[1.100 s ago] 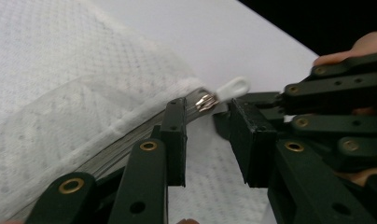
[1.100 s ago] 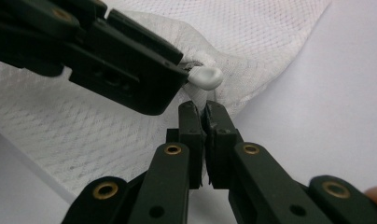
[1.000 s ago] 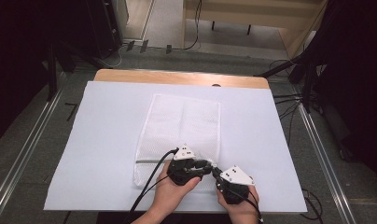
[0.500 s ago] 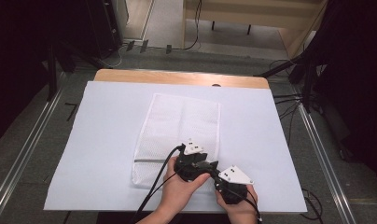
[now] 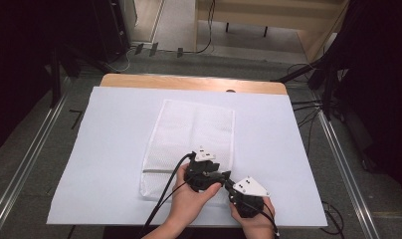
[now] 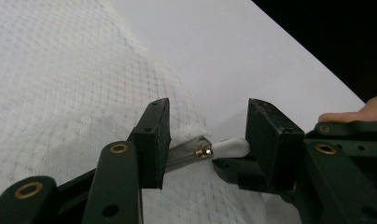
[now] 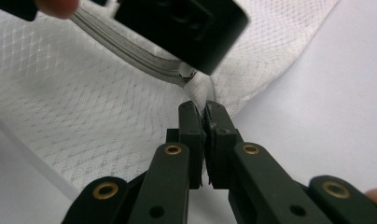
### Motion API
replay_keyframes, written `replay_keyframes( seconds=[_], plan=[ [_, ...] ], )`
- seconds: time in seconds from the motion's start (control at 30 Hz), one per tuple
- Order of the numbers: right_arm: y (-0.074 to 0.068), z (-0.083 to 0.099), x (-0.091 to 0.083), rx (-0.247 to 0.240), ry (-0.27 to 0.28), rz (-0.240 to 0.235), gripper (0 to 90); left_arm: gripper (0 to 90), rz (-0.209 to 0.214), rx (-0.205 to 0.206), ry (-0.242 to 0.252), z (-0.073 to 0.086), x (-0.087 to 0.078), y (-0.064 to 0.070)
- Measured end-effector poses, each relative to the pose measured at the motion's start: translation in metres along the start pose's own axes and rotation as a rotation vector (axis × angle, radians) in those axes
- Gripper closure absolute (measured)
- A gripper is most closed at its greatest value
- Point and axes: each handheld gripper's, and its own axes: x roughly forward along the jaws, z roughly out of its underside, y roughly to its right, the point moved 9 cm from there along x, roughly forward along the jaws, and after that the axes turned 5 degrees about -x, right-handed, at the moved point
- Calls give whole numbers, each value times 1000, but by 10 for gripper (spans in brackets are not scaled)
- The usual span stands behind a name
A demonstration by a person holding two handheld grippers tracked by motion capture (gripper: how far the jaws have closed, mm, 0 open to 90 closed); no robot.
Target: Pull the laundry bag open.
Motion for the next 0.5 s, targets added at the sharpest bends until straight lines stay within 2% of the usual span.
replay_keyframes(
  seconds=[0.03,0.23,0.33,0.5],
  plan=[
    [1,0,0,2,0,3,884,522,18,-9,0,1,-1,-1],
    [5,0,-1,17,5,13,884,618,58,-33,-14,8,-4,-6],
    [5,-1,-2,13,15,15,884,663,99,-54,-36,12,-2,-8],
    [5,-2,-3,15,20,14,884,746,122,-66,-47,16,-1,-11]
  ],
)
